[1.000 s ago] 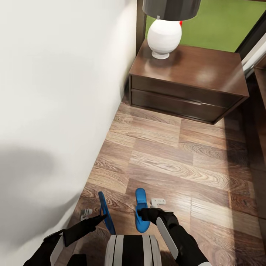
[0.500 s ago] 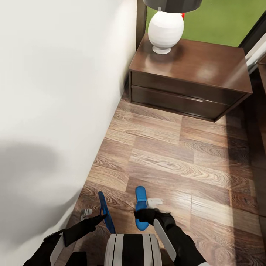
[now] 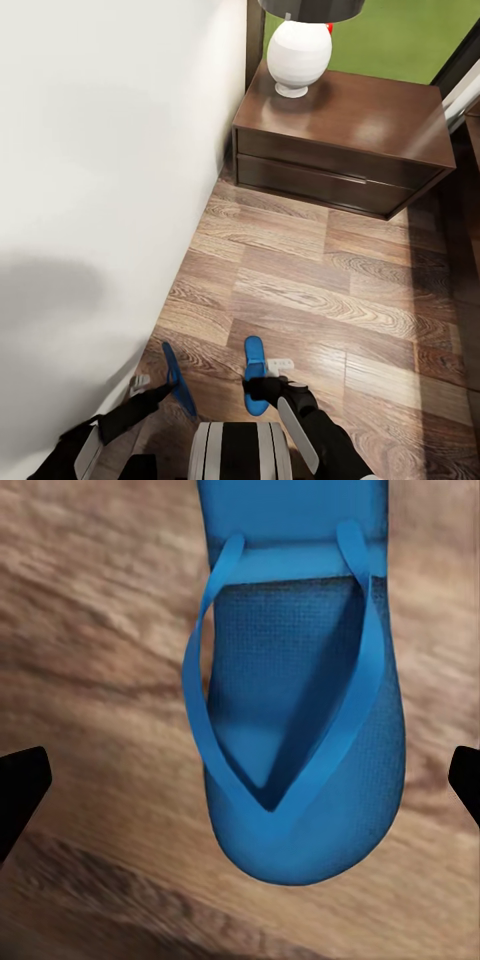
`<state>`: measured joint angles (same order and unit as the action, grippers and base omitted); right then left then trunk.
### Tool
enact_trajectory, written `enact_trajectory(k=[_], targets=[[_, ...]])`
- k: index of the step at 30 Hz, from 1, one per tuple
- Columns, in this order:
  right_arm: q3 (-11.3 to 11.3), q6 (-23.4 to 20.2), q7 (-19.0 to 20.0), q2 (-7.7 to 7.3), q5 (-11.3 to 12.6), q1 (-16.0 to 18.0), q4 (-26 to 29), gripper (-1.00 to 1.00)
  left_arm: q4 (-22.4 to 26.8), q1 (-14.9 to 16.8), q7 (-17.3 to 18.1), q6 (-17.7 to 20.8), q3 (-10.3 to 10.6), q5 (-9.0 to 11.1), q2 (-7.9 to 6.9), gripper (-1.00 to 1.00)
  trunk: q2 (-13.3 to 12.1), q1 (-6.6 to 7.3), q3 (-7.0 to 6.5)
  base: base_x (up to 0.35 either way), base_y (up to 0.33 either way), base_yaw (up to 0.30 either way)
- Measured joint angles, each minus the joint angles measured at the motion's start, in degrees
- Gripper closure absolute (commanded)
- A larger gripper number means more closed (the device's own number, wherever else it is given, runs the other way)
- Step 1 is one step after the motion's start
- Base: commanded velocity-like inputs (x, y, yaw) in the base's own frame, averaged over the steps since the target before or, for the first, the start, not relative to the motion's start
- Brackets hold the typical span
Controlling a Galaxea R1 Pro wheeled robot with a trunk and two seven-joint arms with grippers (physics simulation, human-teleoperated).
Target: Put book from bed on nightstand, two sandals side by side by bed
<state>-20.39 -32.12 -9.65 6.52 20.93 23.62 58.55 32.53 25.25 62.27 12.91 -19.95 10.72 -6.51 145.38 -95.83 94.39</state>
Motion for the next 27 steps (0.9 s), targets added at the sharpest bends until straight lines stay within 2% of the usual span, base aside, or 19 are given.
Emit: enact_trajectory(k=[7,11,18,19,20,22,24,25,27], targets=[[-0.2,2.2,0.0,0.00,0.0,0.0,0.0,-1.00,1.8,0.0,-1.0,3.2,-2.1,4.0,1.05,1.00,0.0,0.00,0.00,0.000,0.000,0.000],[-0.2,2.7,0.0,0.00,0.0,0.0,0.0,-1.00,3.0,0.0,-2.3,4.7,-3.3,3.9,2.12,1.00,0.0,0.01,-0.01,0.000,0.000,0.000],[-0.3,2.7,0.0,0.00,0.0,0.0,0.0,-1.00,5.3,0.3,-4.6,6.1,-3.2,4.0,4.40,1.00,0.0,0.01,-0.01,0.000,0.000,0.000],[-0.2,2.7,0.0,0.00,0.0,0.0,0.0,-1.00,12.5,0.4,-14.5,6.0,-3.1,3.8,8.50,1.00,0.0,0.00,-0.01,0.000,0.000,0.000],[-0.2,2.7,0.0,0.01,0.0,0.0,0.0,-1.00,14.2,0.4,-16.0,6.2,-3.1,4.2,9.95,1.00,0.0,0.01,-0.01,0.000,0.000,0.000],[-0.3,2.7,0.0,0.01,0.0,0.0,0.0,-1.00,14.9,0.4,-18.4,6.2,-3.0,3.9,11.18,1.00,0.0,0.00,-0.01,0.000,0.000,0.000],[-0.3,2.7,0.0,0.01,0.0,0.0,0.0,-1.00,15.4,0.5,-19.6,6.2,-3.0,4.0,11.74,1.00,0.0,0.00,-0.01,0.000,0.000,0.000],[-0.3,2.7,0.0,0.01,0.0,0.0,0.0,-1.00,15.7,1.3,-20.2,6.2,-2.9,4.2,12.45,1.00,0.0,0.01,-0.01,0.000,0.000,0.000],[-0.3,2.7,0.0,0.01,0.0,0.0,0.0,-1.00,15.9,2.6,-20.4,6.2,-2.9,4.0,12.97,1.00,0.0,0.01,-0.01,0.000,0.000,0.000]])
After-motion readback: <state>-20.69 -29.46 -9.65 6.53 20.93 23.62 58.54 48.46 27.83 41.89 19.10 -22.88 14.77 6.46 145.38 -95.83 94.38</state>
